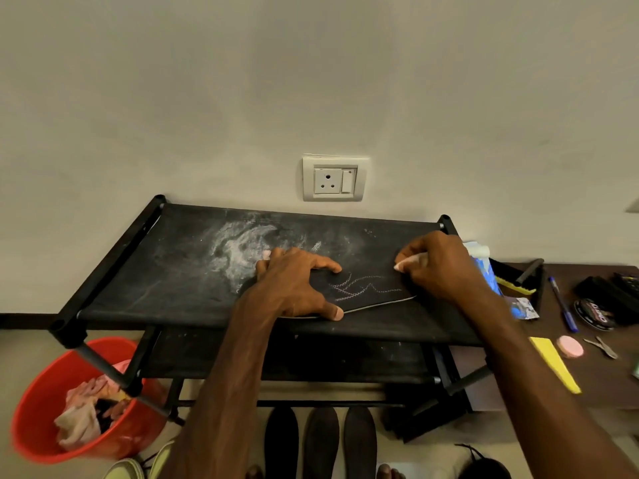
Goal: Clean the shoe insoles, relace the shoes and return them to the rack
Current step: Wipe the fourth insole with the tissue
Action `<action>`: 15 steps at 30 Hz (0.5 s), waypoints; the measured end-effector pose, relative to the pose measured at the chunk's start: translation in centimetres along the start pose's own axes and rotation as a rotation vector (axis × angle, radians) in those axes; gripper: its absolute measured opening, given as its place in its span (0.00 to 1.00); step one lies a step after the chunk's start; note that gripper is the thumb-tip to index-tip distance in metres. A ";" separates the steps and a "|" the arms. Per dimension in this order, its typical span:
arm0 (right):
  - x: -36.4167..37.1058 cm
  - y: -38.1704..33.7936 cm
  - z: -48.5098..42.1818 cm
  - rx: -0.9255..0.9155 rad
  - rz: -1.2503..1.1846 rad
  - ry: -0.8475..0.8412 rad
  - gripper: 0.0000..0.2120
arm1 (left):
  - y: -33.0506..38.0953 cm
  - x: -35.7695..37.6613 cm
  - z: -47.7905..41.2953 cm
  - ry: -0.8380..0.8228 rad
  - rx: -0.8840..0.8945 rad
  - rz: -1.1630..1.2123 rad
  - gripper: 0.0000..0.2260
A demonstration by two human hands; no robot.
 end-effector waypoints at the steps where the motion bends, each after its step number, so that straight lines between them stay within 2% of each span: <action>1: 0.4 -0.1 -0.3 0.004 -0.006 0.047 0.06 | 0.0 0.0 0.0 0.000 0.002 0.000 0.35; 3: 0.5 -0.4 -0.3 0.000 0.021 0.045 0.06 | -0.2 0.0 0.1 -0.002 -0.001 0.017 0.35; 7: -0.9 -0.8 1.3 -0.130 0.054 -0.226 0.06 | -0.3 0.1 0.0 0.008 -0.007 0.036 0.36; 10: -1.2 -1.0 2.3 -0.156 0.043 -0.391 0.05 | -0.1 0.0 0.1 -0.002 -0.002 0.017 0.36; 12: -0.9 -0.7 1.9 -0.153 0.043 -0.363 0.04 | -0.1 -0.1 0.2 -0.006 -0.003 0.006 0.36; 15: -0.3 -0.1 0.5 -0.097 0.021 -0.157 0.04 | 0.0 -0.1 0.2 -0.013 -0.001 0.000 0.36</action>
Point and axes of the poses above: each hand's wrist, its own z-axis away from the middle knuckle, its own x-axis out of the palm, y = z × x, the point moved 1 cm from there along -z, towards the middle knuckle, and after that the axes turned 10 degrees about -y, right-handed, at the moved point
